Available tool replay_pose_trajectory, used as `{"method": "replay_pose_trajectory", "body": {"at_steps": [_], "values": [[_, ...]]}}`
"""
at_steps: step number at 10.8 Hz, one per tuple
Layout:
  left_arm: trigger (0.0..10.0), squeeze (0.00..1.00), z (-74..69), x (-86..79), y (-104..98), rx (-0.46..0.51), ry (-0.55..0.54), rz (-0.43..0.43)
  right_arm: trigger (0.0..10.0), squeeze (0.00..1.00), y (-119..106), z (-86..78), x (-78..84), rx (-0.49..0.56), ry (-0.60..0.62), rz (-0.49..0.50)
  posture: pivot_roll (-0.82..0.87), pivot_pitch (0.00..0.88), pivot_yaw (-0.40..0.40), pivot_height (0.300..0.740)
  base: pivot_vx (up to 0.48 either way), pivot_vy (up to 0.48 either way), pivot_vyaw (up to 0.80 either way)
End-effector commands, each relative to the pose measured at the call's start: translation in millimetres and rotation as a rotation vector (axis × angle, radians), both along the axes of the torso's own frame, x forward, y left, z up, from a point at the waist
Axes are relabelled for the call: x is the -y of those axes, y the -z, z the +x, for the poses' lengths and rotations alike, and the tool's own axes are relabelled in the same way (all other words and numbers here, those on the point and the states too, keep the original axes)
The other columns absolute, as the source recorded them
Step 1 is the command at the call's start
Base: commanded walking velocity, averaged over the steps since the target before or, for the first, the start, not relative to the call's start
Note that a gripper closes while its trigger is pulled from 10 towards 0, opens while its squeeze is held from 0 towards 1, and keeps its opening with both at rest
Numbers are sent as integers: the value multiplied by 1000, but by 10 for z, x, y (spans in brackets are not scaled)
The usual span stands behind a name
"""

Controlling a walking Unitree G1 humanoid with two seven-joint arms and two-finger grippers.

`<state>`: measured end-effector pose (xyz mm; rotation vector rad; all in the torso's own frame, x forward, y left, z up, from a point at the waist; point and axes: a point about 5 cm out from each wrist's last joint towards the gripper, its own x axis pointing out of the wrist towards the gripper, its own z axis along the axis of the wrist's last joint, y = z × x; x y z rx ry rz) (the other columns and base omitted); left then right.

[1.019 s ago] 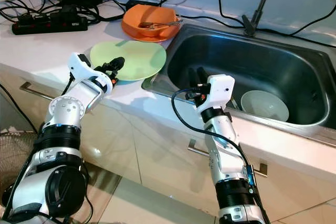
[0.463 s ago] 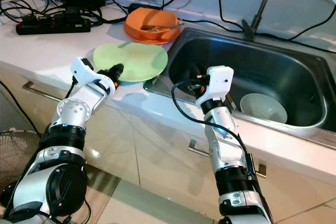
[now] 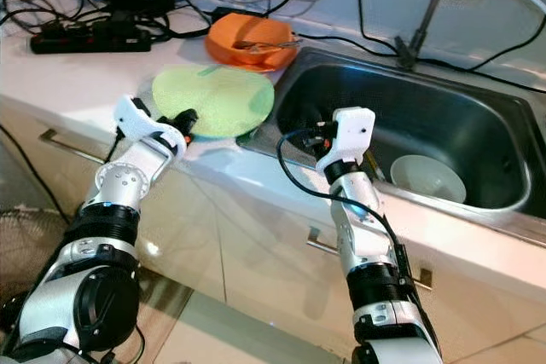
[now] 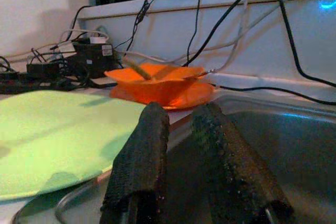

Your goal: Kitchen organization

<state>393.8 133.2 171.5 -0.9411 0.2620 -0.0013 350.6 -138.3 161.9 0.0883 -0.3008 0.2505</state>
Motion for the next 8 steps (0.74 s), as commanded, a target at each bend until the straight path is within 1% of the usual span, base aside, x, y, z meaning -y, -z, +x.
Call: {"method": "replay_pose_trajectory", "body": {"at_steps": [1,4,6,7,8], "values": [[0,0,-13,39,45,-9,19,22,10000,0,-44,29,16,17,7,5,212,0,-55,740,0,0,0],[0,0,-56,-6,78,-18,0,30,10000,0,-20,34,-7,14,-3,6,221,0,-59,740,0,0,0],[0,0,-168,-15,83,1,-12,72,10000,0,-5,34,-21,11,-11,4,235,0,-66,740,0,0,0],[0,0,-293,-4,134,11,-23,80,10000,0,28,36,-22,-2,-11,2,250,0,-72,740,0,0,0],[0,0,-344,7,163,26,-32,76,10000,0,39,39,-33,-8,-14,2,257,0,-75,740,0,0,0]]}}
